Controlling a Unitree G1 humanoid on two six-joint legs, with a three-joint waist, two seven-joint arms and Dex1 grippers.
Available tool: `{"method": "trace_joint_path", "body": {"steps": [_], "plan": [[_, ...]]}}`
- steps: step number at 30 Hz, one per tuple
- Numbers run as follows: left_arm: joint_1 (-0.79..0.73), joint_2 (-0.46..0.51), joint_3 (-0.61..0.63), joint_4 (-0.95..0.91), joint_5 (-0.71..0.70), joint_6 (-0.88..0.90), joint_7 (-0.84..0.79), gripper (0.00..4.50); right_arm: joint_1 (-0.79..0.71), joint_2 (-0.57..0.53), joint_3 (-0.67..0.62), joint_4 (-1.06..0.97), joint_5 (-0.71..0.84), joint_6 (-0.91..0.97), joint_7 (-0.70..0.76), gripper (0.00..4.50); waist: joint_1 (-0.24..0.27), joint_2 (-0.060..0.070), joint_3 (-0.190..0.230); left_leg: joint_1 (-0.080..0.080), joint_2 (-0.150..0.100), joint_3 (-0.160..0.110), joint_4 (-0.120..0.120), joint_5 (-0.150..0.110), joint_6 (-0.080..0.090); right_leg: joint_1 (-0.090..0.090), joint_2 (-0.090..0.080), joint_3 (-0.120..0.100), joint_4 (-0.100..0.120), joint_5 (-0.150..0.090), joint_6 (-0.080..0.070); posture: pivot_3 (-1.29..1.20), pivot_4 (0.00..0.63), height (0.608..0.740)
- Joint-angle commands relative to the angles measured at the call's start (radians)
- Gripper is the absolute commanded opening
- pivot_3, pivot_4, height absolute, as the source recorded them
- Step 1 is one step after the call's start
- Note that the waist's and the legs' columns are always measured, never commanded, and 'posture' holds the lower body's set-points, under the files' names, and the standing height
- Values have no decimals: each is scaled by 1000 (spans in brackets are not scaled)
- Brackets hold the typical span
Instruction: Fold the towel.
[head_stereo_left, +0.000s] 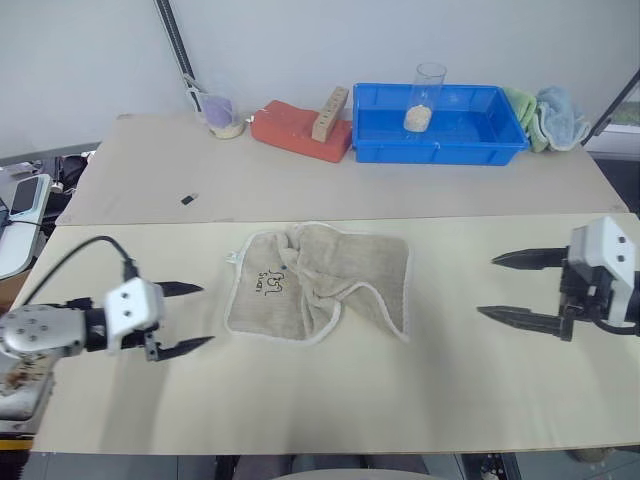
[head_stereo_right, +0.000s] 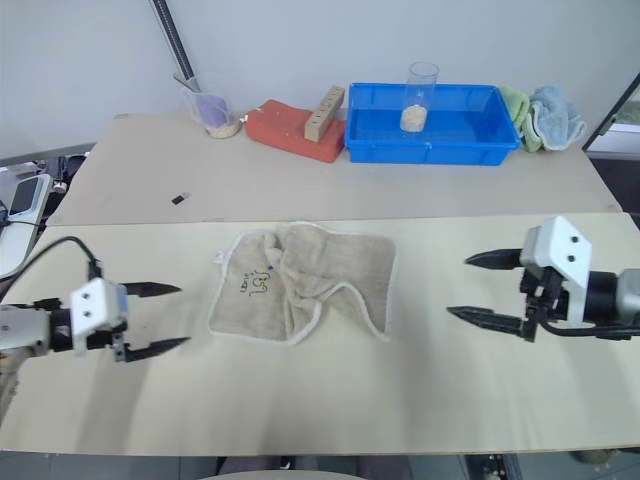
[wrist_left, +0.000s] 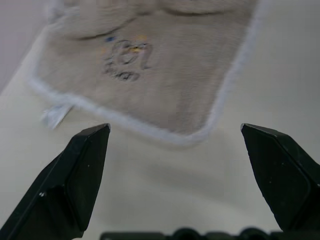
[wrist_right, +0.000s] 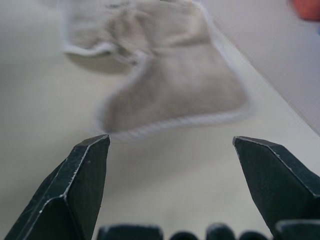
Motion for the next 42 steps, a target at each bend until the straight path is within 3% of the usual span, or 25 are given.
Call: {"method": "trace_joint_path", "body": {"steps": [1,6,7,9,15,17,22,30,31,36,42], "plan": [[-84,-36,-101,46,96,-55,39,4500,-39,-15,17,-125,97,104,-44,4357,3,-1,0,-1,0,0,1,0,0,0,1,-1,0,0,0,0,150,740],[-162,-75,-186,125,146,-93,50,4500,-38,-4,7,-191,161,181,-87,4357,15,-1,0,-3,-2,-2,3,0,0,-1,0,-2,0,0,0,0,150,740],[-172,-79,-200,134,154,-94,48,4235,-30,-5,1,-198,168,191,-91,4448,17,-1,0,-3,-2,-2,3,0,0,-1,0,-2,0,0,0,0,150,740],[-182,-78,-221,148,166,-110,38,3603,-17,-5,-7,-207,174,201,-96,4500,19,-1,0,-3,-2,-2,3,0,0,-1,0,-2,0,0,0,0,150,740],[-196,-78,-251,171,174,-117,42,691,4,-2,40,-211,117,176,-127,4500,21,0,0,-2,-2,-2,4,0,0,0,0,-2,1,0,0,0,150,740],[-194,-75,-251,169,168,-110,43,21,10,-3,105,-202,36,140,-153,4500,21,0,0,-2,-2,-2,4,0,0,0,1,-2,1,0,0,0,150,740],[-161,-71,-232,130,132,-70,48,21,2,75,321,-165,-144,76,-259,4500,20,0,0,-2,-2,-2,4,0,0,-1,1,-3,1,0,0,0,150,740],[-103,-63,-209,75,103,-30,57,21,-21,207,506,-105,-325,-16,-344,4500,17,0,0,-2,-2,-3,4,0,0,-1,1,-3,2,0,0,0,150,740],[-102,-62,-207,75,102,-29,58,0,-26,220,523,-95,-344,-26,-352,3951,18,0,0,-2,-3,-3,4,0,0,-1,1,-3,2,0,0,0,150,740],[-109,-62,-191,86,88,-14,64,0,-36,251,536,-70,-390,-48,-365,2265,17,0,0,-2,-3,-4,4,0,0,-1,1,-3,2,0,0,0,150,740],[-110,-44,-150,92,44,36,49,0,7,215,440,-108,-334,-40,-308,177,17,0,0,-2,-3,-5,4,0,0,-1,1,-3,2,0,0,0,150,740]]}}
